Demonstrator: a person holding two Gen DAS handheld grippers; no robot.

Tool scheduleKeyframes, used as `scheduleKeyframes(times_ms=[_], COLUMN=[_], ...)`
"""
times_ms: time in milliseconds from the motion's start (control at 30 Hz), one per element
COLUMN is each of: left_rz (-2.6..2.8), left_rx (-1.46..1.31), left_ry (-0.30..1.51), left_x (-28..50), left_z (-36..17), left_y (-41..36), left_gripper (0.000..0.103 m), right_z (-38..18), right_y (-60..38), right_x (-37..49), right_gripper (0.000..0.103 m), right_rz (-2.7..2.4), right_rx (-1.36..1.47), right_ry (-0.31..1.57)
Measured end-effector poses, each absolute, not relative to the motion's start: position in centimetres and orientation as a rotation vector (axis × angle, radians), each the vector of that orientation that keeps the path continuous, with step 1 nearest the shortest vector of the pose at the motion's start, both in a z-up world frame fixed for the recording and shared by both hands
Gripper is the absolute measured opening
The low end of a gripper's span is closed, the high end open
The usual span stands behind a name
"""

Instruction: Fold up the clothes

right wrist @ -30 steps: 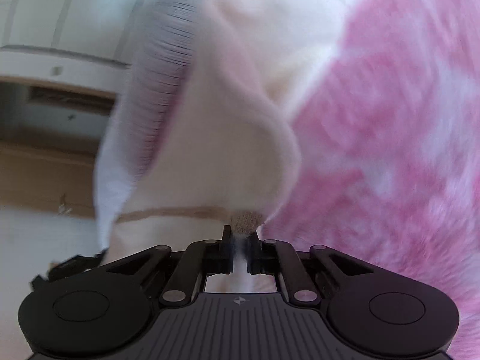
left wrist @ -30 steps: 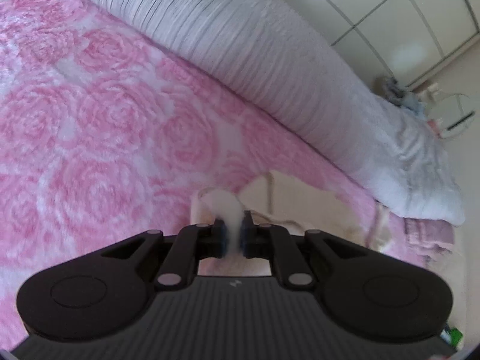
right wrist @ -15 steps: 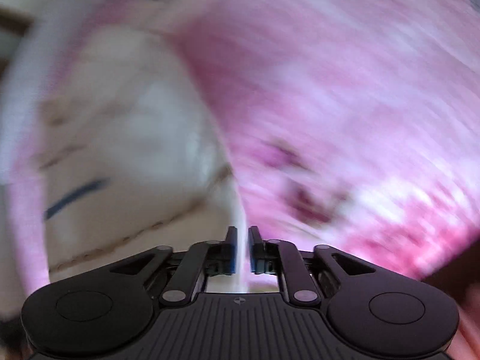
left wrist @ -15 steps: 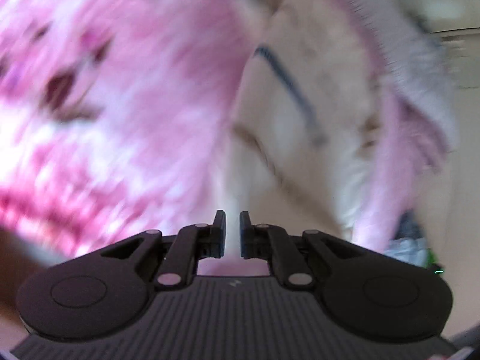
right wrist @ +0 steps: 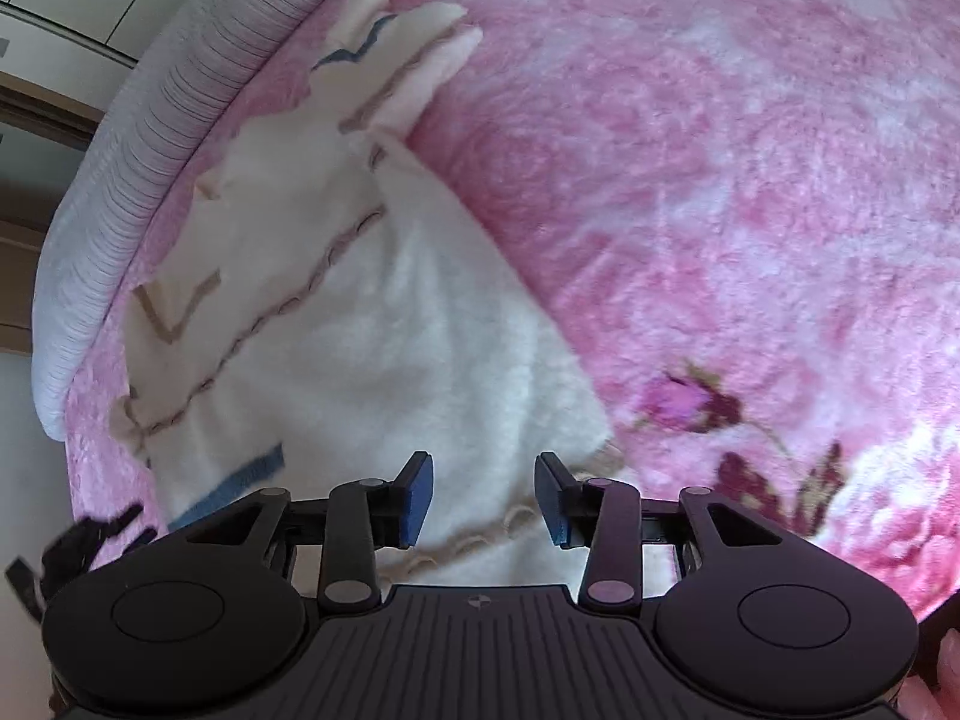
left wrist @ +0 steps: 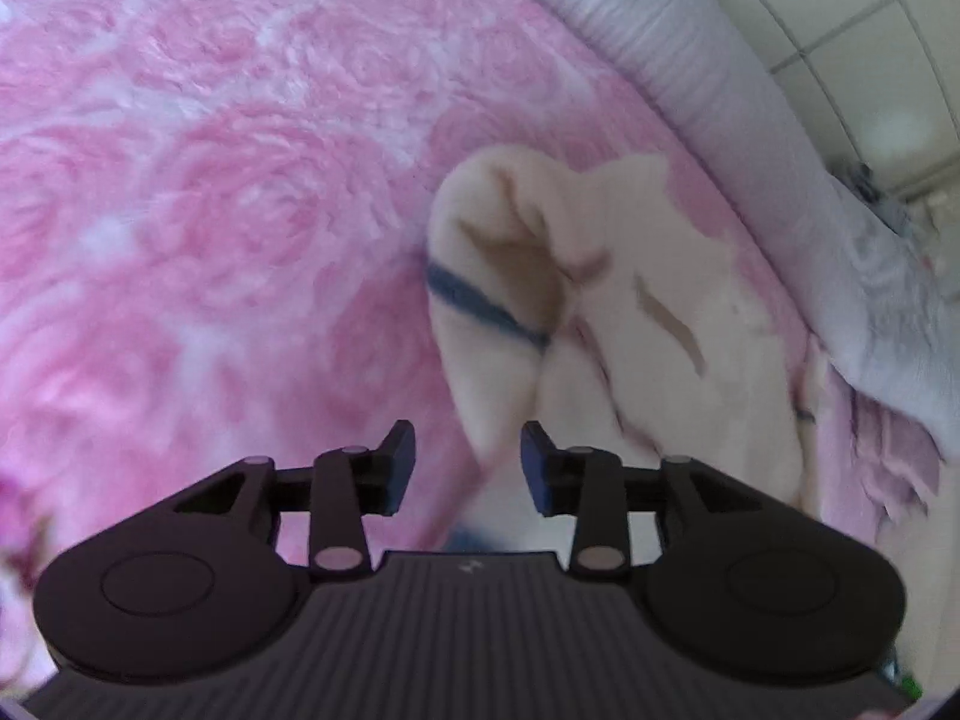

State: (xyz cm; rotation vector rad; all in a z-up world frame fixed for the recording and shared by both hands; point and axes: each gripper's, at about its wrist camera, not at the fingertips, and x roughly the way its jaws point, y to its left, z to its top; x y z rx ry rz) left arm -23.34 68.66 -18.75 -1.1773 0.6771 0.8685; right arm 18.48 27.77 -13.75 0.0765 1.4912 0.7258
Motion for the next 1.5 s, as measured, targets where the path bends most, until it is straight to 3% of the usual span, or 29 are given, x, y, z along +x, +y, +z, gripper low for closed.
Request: scheduleKeyframes(times_ms=[133, 233, 300, 400, 600, 667, 800, 867, 1000, 1067, 1200, 1500], left_rz=[0.879, 0.834, 0.811, 0.797, 0.855, 0.844, 0.917, 0.968, 1.052, 1.077, 1.103, 1.19], left_rx=[-1.277, -1.312, -1.203, -0.838, 0.242, 0.409, 0.226, -0.057, -0.563, -0.695, -0.883, -0.894], left_ry=[0.646, 0.607, 0.651, 0.709, 0.68, 0.768, 1.221, 1.283, 1.088, 0.966, 0.795, 0.902], left_x=[-21.7, -20.9, -20.0, -18.9, -20.2, -22.3, -28.2, -31.3, -35.0, -34.4, -32.3, -22.8], left_z=[-21.5, -22.4, -21.4, -16.9, -6.2, -6.8, -13.3, -15.0, -15.2, -14.9, -14.0, -17.4], left_y=[70.8, 71.6, 72.1, 72.0, 68.1, 67.1, 69.8, 71.5, 74.3, 76.7, 82.1, 93.5], left_gripper=[0.029, 0.006, 0.005, 0.004, 0.006, 0.015, 0.02, 0.02, 0.024, 0.039, 0.04, 0.048], right_z=[-14.6, -15.1, -15.3, -15.2, -14.6, -14.5, -14.6, -14.5, -14.4, -14.2, -13.9, -12.4], right_y=[28.7, 29.1, 29.3, 30.0, 31.7, 32.4, 33.4, 33.7, 34.2, 34.2, 34.6, 33.1], right_x=[18.0, 17.7, 17.5, 17.2, 16.3, 15.8, 14.9, 14.6, 14.4, 14.4, 14.1, 15.2], right_gripper=[0.043, 0.043, 0.043, 0.043, 0.043, 0.043, 0.043, 0.043, 0.044, 0.044, 0.044, 0.044], right_rz=[0.679, 0.63, 0.602, 0.585, 0.586, 0.586, 0.597, 0.601, 0.582, 0.573, 0.573, 0.498], right_rx=[0.096, 0.101, 0.103, 0.104, 0.112, 0.115, 0.123, 0.116, 0.096, 0.084, 0.059, 0.071], right_ry=[1.502, 1.506, 1.507, 1.504, 1.491, 1.494, 1.503, 1.503, 1.499, 1.495, 1.49, 1.43])
